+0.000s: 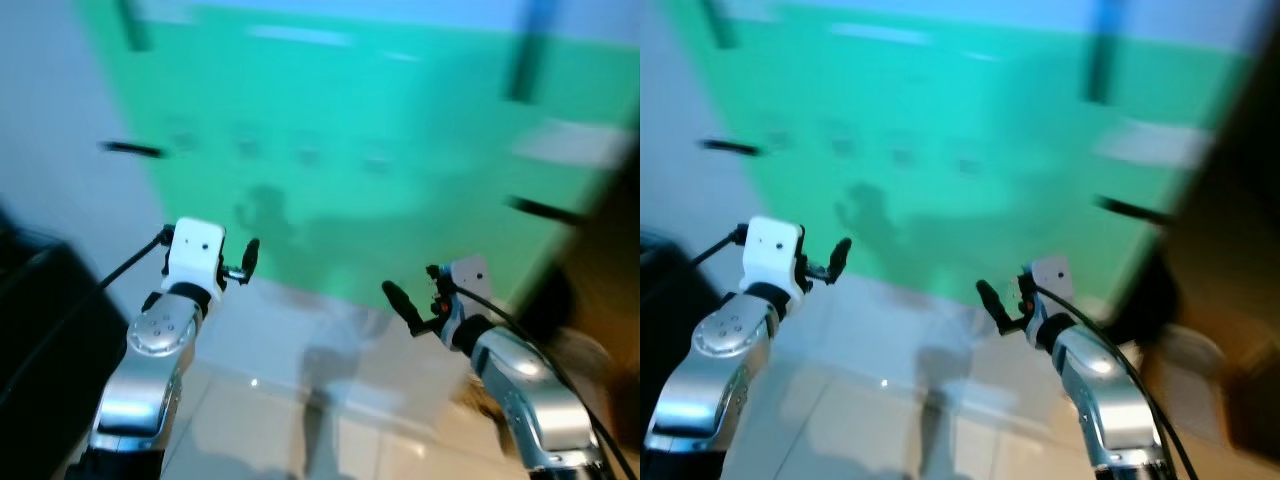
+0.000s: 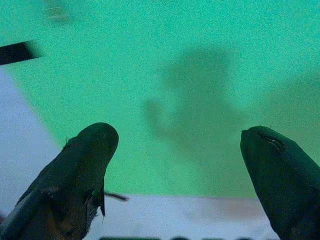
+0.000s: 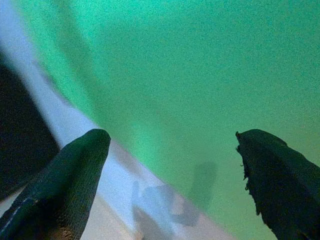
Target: Hang keys on a hook
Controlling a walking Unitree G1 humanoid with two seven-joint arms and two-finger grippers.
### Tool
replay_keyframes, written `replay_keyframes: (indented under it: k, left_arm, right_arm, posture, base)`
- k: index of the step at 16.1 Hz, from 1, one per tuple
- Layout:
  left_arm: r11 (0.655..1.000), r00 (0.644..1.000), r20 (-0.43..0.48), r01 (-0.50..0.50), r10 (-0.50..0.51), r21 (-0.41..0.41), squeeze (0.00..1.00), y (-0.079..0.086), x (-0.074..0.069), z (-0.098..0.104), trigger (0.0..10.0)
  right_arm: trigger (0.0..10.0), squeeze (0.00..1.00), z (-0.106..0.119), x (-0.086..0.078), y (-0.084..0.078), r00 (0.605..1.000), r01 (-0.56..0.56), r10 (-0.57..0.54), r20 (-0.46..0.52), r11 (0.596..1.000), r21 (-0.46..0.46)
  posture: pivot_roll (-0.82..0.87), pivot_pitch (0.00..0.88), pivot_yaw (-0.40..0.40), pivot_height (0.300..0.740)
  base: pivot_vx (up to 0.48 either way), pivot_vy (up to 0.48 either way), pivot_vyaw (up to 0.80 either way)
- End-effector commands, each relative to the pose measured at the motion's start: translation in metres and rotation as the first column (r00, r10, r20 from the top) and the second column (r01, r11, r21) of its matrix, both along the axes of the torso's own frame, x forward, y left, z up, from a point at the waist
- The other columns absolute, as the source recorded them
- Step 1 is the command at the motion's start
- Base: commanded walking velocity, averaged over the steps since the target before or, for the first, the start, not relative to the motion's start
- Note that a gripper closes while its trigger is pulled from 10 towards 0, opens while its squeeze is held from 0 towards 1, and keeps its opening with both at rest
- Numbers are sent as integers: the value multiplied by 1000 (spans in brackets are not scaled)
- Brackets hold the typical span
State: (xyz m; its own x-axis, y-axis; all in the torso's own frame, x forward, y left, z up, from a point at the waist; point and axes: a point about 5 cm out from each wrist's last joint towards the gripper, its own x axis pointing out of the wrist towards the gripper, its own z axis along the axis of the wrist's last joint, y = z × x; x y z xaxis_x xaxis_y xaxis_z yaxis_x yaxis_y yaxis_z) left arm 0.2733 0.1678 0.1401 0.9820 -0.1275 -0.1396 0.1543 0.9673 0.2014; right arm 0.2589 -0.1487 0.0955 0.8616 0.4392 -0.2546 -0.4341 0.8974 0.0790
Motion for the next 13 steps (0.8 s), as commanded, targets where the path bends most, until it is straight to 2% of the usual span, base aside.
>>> replay_keyframes:
  k: [1, 8, 13]
  left_arm:
    - [1000, 1000, -12, -18, 19, 13, 400, 7, -2, 0, 10000]
    - [1000, 1000, -27, -11, 11, 20, 404, 7, -9, -2, 10000]
    - [1000, 1000, -24, -13, 13, 24, 404, 7, -8, -1, 10000]
  right_arm:
    - [10000, 1000, 5, -1, 10, 998, -63, 63, 19, 998, 31]
    - [10000, 1000, 10, -4, 14, 993, -111, 109, 41, 992, 57]
    - [10000, 1000, 13, -2, 14, 995, -91, 87, 54, 994, 66]
  posture:
    - [1, 0, 27, 740]
    - [7, 0, 18, 740]
    - [6, 0, 22, 740]
  base:
    - [382, 0, 800]
    - [376, 0, 800]
    - [379, 0, 800]
